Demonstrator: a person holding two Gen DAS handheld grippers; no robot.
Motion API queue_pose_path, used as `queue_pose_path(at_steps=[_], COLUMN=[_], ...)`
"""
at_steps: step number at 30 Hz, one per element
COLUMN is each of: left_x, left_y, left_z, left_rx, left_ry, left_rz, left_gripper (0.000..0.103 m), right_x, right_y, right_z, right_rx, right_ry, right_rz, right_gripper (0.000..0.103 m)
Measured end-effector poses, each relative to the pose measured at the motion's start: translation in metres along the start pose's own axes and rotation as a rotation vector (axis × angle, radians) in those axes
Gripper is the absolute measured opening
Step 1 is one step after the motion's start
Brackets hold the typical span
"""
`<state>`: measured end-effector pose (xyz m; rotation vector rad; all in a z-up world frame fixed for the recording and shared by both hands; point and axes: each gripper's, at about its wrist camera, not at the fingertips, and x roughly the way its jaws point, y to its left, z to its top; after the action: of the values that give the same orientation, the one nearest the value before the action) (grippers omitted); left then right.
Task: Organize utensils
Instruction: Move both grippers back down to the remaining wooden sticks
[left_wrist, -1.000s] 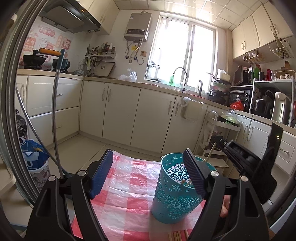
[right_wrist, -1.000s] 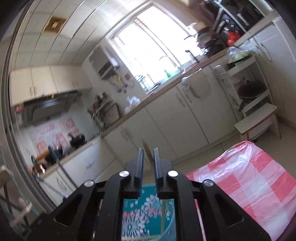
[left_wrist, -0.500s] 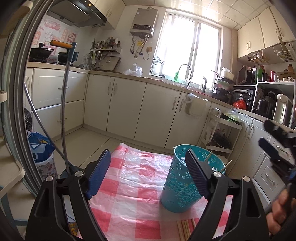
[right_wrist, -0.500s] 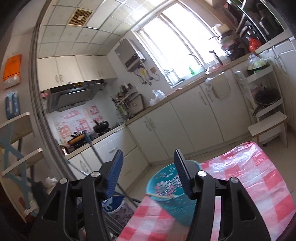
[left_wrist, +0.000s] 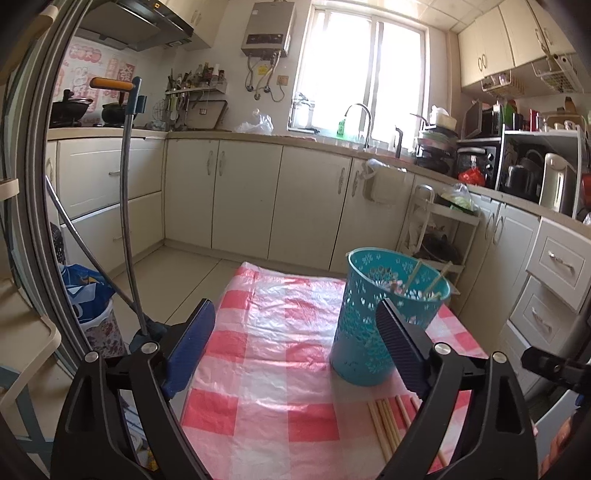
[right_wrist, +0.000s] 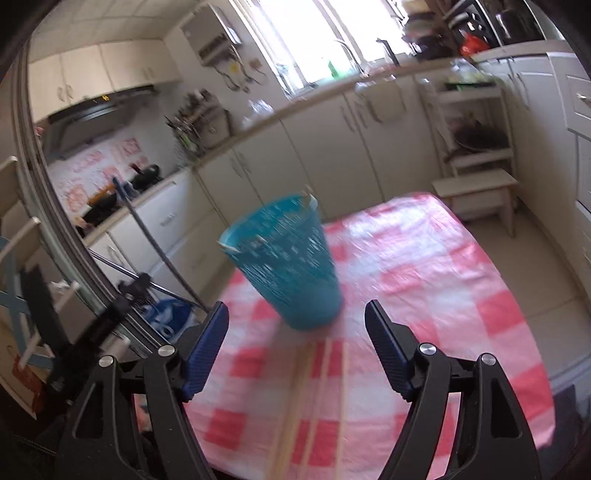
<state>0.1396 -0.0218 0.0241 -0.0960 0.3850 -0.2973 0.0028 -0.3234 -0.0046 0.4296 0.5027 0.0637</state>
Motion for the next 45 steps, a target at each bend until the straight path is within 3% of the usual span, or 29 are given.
queue_pose_path(at_steps=[6, 11, 23, 34, 45], left_x=[0.007, 0.012, 0.017, 0.027, 0.04], left_y=[-0.008, -0.018, -0.029, -0.016, -0.018], left_z=[-0.015, -0.029, -0.039, -0.037, -0.046], left_rx=[0.019, 0.059, 0.109, 0.078, 0.129], left_ry=[0.085, 0.134, 0.18, 0.249, 0.327], left_rz=[-0.008, -0.01, -0.038, -0.022, 0.0], left_gripper=[0.089, 0.09, 0.093, 0.094, 0.094], right_x=[0.024, 0.032, 0.044, 0.063, 0.071], right_y=[-0.013, -0.013, -0.012, -0.006, -0.001], right_z=[-0.022, -0.039, -0.051, -0.062, -0.069], right_rx=[-0.027, -0.119, -0.184, -0.236, -0.295], right_ry=[0.179, 0.245, 0.307, 0.359, 0.365], right_rz=[-0.115, -0.174, -0.233, -0.278, -0.3], right_gripper=[0.076, 0.08, 0.084, 0.085, 0.086])
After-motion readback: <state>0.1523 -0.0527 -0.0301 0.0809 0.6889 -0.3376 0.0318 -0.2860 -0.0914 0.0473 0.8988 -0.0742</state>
